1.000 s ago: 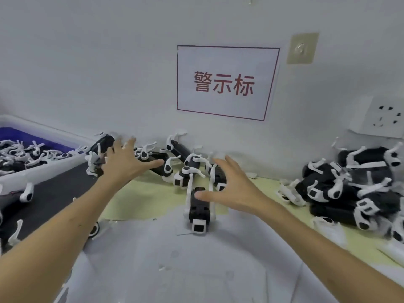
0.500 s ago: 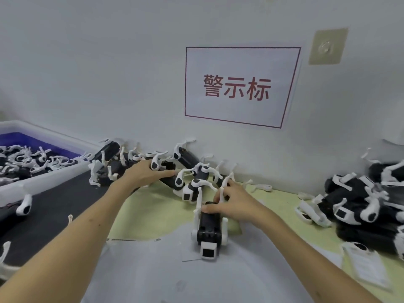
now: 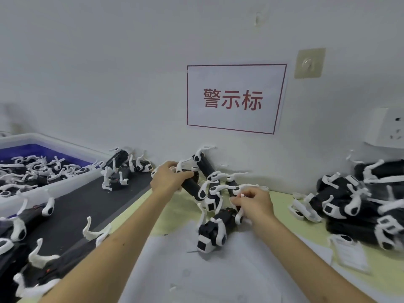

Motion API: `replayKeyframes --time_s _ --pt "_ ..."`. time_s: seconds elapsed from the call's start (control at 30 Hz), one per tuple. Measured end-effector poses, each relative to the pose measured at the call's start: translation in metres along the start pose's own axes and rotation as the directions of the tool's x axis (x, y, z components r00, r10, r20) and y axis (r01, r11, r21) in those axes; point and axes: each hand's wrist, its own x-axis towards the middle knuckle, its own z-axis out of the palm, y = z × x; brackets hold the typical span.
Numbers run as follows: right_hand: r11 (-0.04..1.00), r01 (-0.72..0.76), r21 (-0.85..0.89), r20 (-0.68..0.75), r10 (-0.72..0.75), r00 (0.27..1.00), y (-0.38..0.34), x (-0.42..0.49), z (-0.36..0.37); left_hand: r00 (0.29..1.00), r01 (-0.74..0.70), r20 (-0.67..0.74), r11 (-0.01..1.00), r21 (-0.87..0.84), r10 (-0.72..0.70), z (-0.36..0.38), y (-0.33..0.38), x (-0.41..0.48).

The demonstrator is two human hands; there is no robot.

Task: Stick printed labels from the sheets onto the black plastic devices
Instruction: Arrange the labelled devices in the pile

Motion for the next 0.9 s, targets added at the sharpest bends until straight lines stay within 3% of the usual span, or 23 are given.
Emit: replayKeyframes --time_s 0.07,0.13,0.33,0.53,0.67,0.77,0.83,0.9 --pt "0.985 -0.084 0.153 0.044 0.078 0.996 -0.010 -0.010 -0.006 0.999 0.015 0.038 0.991 -0.131 -0.010 0.003 0.014 -0.015" --pt "0.963 -0.122 0.243 0.082 0.105 0.991 -0.020 -0.021 -0.014 0.996 -0.039 0.068 0.990 -0.137 0.049 0.006 0.026 -0.031" --pt "0.962 -0.049 0.267 0.143 0.011 0.990 -0.028 -0.052 -0.060 0.964 -0.231 0.097 0.959 -0.164 0.249 0.005 0.043 -0.087" --pt "0.984 0.169 0.050 0.068 -0.172 0.983 -0.001 -0.090 -0.105 0.896 -0.403 0.115 0.894 -0.193 0.429 -0.003 0.035 -0.134" --pt "0.963 0.190 -0.189 0.190 -0.154 0.970 0.008 -0.110 -0.137 0.815 -0.536 0.230 0.842 -0.051 0.533 -0.015 0.024 -0.161" --pt "0.932 0.198 -0.303 0.184 -0.147 0.972 0.005 -0.124 -0.166 0.728 -0.657 0.406 0.730 0.186 0.552 -0.022 0.010 -0.180" --pt "0.913 0.261 -0.314 0.148 -0.224 0.963 0.002 -0.135 -0.187 0.687 -0.711 0.423 0.668 0.219 0.591 -0.025 0.004 -0.189" --pt "0.904 0.313 -0.292 0.143 -0.282 0.949 0.001 -0.146 -0.206 0.610 -0.792 0.407 0.545 0.274 0.680 -0.028 0.006 -0.195"
